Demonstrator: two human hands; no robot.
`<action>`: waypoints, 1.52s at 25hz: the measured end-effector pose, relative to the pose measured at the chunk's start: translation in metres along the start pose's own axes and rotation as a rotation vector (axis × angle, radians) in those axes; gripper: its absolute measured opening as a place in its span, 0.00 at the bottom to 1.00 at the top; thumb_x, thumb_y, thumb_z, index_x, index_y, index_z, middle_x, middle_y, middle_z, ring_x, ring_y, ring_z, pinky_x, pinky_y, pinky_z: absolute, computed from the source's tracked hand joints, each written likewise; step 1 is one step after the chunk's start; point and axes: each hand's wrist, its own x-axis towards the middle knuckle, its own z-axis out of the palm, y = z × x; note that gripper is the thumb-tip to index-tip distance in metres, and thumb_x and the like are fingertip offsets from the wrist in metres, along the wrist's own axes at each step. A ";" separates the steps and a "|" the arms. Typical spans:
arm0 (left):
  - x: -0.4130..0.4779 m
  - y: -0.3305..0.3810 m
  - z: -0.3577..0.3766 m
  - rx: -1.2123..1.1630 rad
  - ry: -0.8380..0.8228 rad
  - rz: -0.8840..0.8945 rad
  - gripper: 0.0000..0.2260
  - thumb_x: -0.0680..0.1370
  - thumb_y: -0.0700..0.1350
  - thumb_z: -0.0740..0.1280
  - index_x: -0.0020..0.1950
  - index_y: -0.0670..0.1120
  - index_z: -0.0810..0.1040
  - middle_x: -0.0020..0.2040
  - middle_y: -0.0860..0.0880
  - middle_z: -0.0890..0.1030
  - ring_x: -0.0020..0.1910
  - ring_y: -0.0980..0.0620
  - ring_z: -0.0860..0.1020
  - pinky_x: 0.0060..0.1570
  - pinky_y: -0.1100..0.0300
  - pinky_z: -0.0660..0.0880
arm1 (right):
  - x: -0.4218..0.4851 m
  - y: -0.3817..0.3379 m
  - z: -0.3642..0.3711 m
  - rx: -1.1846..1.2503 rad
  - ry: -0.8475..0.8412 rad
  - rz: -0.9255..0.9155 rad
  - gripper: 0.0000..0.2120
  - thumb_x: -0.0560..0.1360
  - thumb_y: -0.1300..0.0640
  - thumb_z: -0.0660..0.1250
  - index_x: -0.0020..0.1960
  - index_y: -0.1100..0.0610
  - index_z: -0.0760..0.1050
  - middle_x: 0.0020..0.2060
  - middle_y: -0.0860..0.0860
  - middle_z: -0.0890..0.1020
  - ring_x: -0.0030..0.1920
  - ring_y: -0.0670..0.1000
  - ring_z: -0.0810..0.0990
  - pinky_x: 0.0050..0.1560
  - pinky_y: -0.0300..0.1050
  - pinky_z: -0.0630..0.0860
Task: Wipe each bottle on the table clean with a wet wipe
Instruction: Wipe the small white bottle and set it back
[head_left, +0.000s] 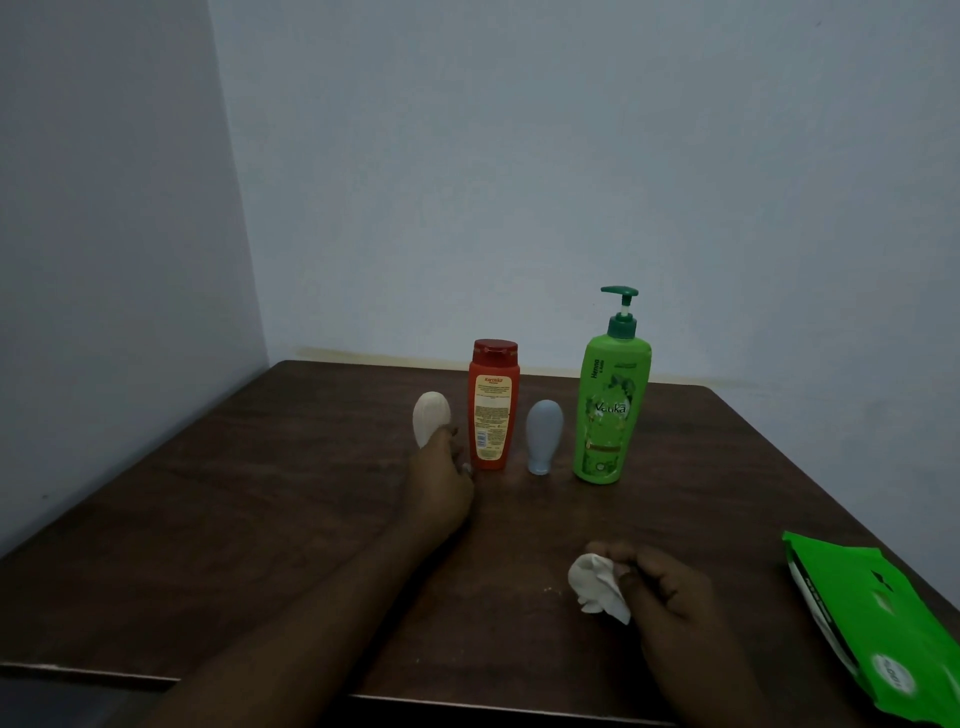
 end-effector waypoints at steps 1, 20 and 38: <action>-0.003 -0.004 -0.005 0.035 0.052 0.002 0.16 0.81 0.38 0.68 0.67 0.49 0.76 0.67 0.45 0.80 0.66 0.48 0.79 0.66 0.48 0.78 | 0.000 -0.001 0.000 0.009 -0.003 0.003 0.15 0.78 0.70 0.63 0.49 0.56 0.85 0.44 0.50 0.87 0.44 0.50 0.86 0.41 0.35 0.80; -0.003 -0.019 -0.057 -0.035 0.000 -0.098 0.53 0.72 0.44 0.80 0.79 0.64 0.42 0.74 0.42 0.73 0.68 0.41 0.78 0.64 0.39 0.78 | 0.002 -0.009 -0.004 0.351 0.173 0.243 0.11 0.79 0.67 0.64 0.55 0.57 0.82 0.50 0.53 0.86 0.52 0.56 0.85 0.52 0.48 0.82; -0.174 -0.051 -0.096 0.017 -0.046 0.259 0.34 0.75 0.51 0.77 0.75 0.62 0.64 0.52 0.64 0.79 0.58 0.64 0.77 0.55 0.71 0.71 | -0.022 -0.023 0.030 -0.704 -0.051 -0.255 0.12 0.77 0.65 0.67 0.56 0.52 0.82 0.51 0.47 0.84 0.50 0.44 0.80 0.53 0.37 0.73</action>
